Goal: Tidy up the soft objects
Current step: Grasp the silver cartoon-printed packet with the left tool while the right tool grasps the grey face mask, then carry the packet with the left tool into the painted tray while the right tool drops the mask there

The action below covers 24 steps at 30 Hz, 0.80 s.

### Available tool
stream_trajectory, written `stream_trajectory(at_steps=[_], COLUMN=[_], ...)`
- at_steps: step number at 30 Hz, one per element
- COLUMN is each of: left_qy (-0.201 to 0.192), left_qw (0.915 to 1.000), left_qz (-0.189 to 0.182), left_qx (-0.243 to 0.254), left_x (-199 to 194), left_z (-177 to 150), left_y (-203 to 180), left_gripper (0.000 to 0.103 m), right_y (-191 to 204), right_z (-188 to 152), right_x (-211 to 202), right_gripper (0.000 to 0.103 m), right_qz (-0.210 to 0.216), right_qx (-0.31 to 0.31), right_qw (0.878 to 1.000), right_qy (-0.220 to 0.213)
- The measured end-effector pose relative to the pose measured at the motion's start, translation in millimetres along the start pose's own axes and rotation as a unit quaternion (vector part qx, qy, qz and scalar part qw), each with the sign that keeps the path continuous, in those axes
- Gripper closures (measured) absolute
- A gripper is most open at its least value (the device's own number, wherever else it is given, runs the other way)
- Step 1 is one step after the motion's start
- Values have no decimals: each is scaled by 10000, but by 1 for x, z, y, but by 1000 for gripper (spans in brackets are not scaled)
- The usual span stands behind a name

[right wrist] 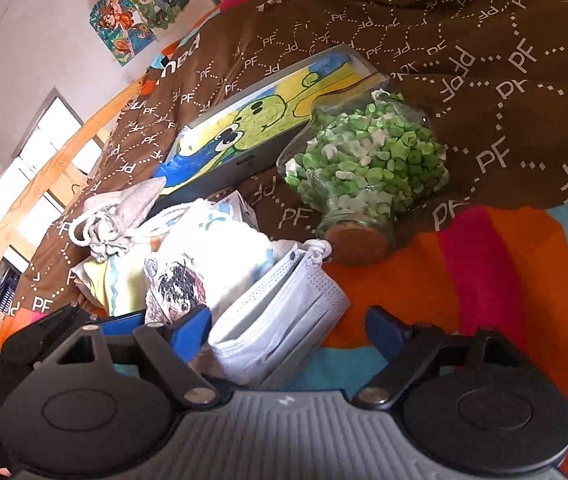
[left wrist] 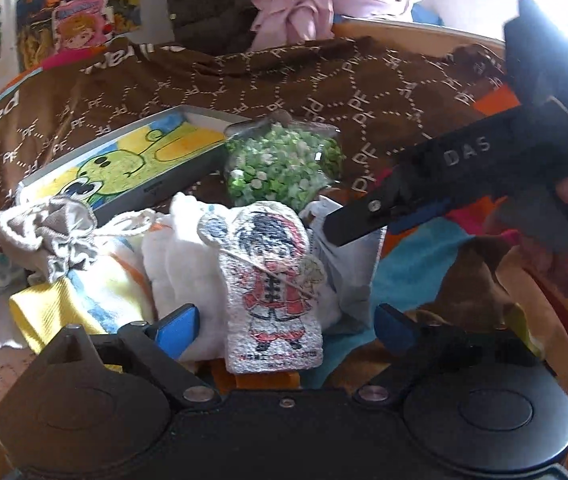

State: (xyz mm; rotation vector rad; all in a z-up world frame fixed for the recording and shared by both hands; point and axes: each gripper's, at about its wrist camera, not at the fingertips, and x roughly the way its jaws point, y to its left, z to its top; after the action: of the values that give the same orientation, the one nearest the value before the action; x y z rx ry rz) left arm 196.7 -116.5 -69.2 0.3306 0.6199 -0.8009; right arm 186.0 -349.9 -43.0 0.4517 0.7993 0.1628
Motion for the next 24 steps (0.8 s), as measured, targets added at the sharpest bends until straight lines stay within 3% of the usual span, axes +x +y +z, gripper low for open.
stream_trajectory(at_steps=[6, 11, 14, 17, 24], left_qy=[228, 370, 420, 452, 476], left_qw=[9992, 9985, 9980, 9975, 9975], left_qz=[293, 404, 463, 531, 498], left_qx=[151, 58, -54, -70, -181], left_x=[6, 9, 10, 9, 5], left_z=[2, 1, 2, 3, 3], left_y=[-6, -8, -8, -8, -8], left_gripper=[26, 26, 30, 48, 50], right_y=[-7, -6, -4, -4, -6], right_z=[-1, -3, -4, -5, -5], right_x=[5, 9, 9, 9, 7], right_gripper=[18, 28, 40, 55, 84], right_qz=[-40, -91, -59, 0, 140], right_qx=[187, 123, 58, 80, 236], right_qw=[9997, 9996, 9997, 9997, 9993], right_qy=[159, 222, 222, 247, 236])
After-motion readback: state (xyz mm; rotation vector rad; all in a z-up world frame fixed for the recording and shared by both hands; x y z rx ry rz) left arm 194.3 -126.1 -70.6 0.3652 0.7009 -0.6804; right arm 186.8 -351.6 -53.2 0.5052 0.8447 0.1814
